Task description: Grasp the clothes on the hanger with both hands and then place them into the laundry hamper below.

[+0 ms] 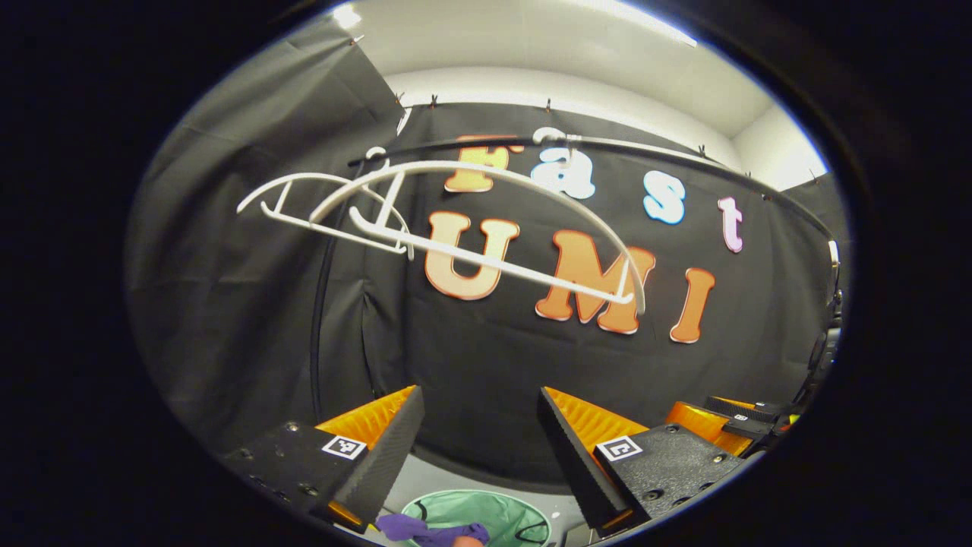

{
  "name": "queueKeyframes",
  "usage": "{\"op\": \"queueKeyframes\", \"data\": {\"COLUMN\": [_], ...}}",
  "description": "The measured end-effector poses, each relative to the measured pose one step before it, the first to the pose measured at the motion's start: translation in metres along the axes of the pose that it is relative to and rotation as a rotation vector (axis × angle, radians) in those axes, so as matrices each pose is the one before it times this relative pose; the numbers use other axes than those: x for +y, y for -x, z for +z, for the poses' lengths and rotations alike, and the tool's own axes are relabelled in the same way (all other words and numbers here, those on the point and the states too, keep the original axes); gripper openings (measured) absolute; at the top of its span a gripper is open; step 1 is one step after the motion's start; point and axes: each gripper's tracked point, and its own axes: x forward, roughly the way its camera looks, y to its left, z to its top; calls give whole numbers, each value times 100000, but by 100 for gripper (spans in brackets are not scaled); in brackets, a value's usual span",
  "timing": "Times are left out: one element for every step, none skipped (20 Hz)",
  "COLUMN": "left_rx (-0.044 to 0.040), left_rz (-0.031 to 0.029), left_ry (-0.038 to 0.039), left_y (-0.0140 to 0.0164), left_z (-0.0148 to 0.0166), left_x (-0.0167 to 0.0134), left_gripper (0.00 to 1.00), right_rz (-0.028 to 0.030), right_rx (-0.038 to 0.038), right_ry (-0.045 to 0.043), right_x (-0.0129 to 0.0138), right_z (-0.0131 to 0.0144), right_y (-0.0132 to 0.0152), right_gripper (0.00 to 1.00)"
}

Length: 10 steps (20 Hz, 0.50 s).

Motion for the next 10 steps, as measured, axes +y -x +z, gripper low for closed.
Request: {"op": "queueKeyframes", "data": {"left_rx": [-3985, -4044, -2381, -1886, -2237, -2472, -2116, -852, 316, 1098], "left_rz": [2549, 4427, 4029, 3125, 2085, 912, 1421, 1296, 1556, 561], "left_ry": [-793, -1617, -1844, -1622, -1229, -1336, -1495, -1693, -1083, 136], "left_y": [317, 477, 711, 305, 554, 185, 1062, 409, 377, 365], "left_z": [1693, 1714, 1833, 971, 528, 463, 939, 308, 2, -240], "left_x": [156, 558, 550, 493, 366, 98, 207, 183, 227, -147], "left_gripper": [91, 91, 95, 90, 90, 90, 91, 91, 91, 91], "right_rz": [612, 489, 623, 838, 1064, 864, 1011, 1191, 983, 1310], "right_rx": [-2442, -2016, -1803, -1957, -1759, -1609, -1780, -1349, -722, 85], "right_ry": [646, 717, 757, 794, 639, 318, -177, -390, -379, -209], "right_x": [124, 79, -34, 10, 143, 218, 171, 220, 74, 128], "right_z": [948, 907, 990, 989, 776, 472, 529, 360, 289, 302], "right_y": [204, 502, 319, 442, 395, 177, 91, 65, 70, 265], "right_gripper": [98, 98, 98, 99, 99, 100, 96, 92, 89, 89]}}
